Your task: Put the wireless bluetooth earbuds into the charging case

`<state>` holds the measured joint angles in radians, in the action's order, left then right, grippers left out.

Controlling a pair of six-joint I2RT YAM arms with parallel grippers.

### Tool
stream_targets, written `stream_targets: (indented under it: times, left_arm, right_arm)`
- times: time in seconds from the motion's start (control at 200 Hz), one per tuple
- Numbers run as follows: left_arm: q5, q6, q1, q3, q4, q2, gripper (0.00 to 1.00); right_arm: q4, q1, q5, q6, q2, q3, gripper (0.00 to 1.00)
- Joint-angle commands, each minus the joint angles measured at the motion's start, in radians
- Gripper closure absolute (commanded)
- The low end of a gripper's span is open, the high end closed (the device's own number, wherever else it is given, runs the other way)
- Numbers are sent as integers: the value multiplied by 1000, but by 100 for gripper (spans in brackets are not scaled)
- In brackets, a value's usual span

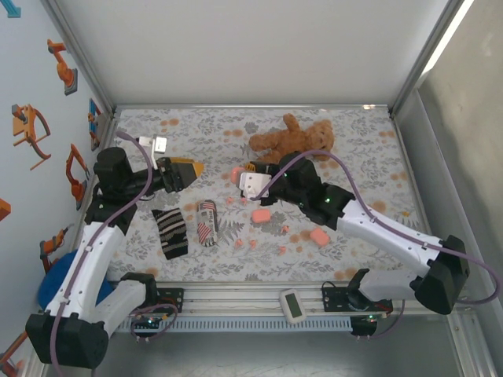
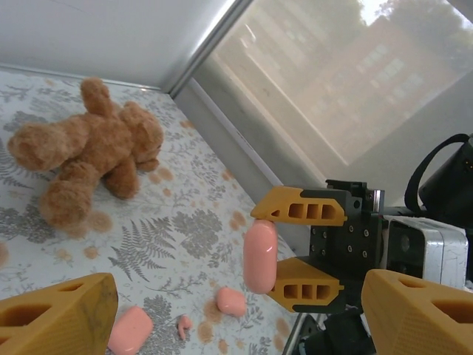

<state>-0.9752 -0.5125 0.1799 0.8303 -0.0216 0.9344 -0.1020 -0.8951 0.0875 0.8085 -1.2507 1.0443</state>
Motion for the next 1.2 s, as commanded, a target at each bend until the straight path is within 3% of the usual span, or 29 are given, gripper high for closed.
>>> stream_targets:
  times: [0.0,0.761,1.197]
  left_arm:
    - [-100,2,28,-18,103,31,14]
    - [-157,22,67,-58,69,109,15]
    - [-155,73,94,-36,0,125,32]
  right_arm:
    - [69,-24,-45,3,-2,-9,59]
    - [190,-82,-54,20,-131,74,59]
    - [199,-93,-65,17,-148,99,59]
